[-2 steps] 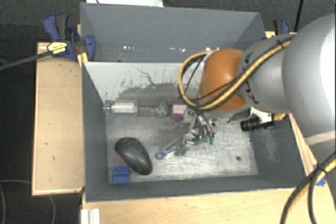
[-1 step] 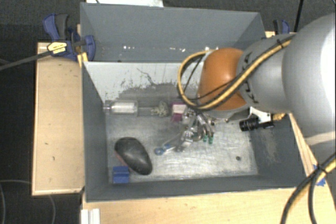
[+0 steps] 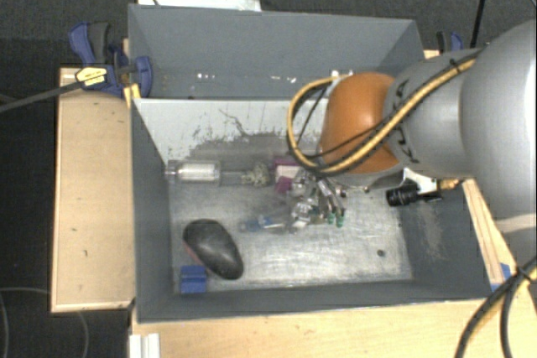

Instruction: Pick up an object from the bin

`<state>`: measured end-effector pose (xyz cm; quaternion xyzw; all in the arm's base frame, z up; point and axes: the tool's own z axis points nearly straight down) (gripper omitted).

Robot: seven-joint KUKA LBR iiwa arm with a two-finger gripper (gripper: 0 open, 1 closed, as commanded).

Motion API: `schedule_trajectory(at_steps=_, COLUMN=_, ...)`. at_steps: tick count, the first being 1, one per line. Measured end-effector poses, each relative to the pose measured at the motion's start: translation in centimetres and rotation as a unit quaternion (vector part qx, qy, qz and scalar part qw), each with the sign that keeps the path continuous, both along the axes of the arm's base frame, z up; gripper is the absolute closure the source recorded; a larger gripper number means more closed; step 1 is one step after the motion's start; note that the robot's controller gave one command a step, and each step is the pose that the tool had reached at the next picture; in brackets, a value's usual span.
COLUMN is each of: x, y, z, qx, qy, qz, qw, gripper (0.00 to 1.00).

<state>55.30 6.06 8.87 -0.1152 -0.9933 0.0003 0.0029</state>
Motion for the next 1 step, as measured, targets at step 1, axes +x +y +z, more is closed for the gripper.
schedule_trajectory(at_steps=1, x=0.22, y=0.01, z=9.55, qx=0.001, qy=-0.0077, qz=0.001, qw=1.0, gripper=1.0)
